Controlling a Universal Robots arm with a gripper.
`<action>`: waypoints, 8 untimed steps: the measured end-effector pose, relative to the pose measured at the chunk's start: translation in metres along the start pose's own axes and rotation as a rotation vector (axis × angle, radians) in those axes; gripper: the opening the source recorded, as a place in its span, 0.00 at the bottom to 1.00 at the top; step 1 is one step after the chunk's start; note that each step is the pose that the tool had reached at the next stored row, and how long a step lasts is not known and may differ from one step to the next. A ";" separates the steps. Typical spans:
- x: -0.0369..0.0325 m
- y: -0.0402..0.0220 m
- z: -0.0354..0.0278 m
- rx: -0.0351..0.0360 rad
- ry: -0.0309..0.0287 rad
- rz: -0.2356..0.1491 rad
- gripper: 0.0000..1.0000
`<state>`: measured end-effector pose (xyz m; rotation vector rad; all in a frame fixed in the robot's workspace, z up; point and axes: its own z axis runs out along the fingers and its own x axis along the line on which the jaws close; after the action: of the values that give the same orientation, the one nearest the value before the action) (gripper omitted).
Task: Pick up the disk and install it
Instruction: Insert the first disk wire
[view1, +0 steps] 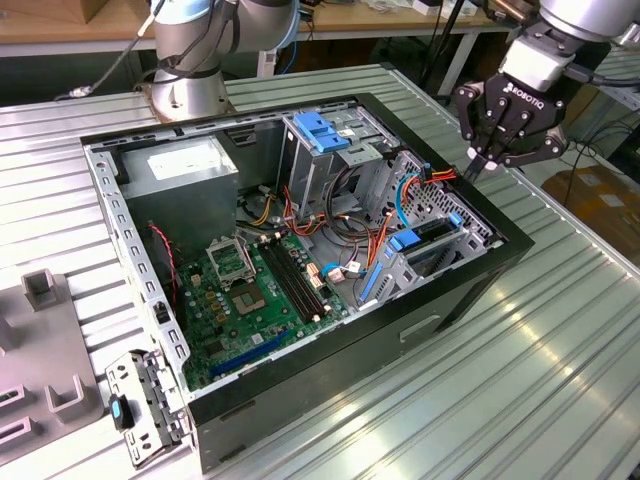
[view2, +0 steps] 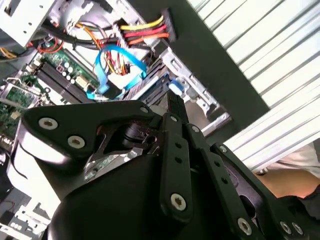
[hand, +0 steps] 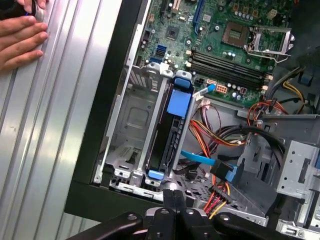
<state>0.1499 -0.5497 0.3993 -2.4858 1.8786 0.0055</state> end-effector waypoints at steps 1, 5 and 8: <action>-0.0010 -0.0021 0.0006 -0.0001 0.0001 -0.001 0.11; -0.0033 -0.0071 0.0019 -0.0001 -0.0001 -0.007 0.11; -0.0037 -0.0085 0.0022 -0.0004 -0.0003 -0.024 0.11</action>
<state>0.1571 -0.5438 0.3974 -2.5082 1.8488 0.0058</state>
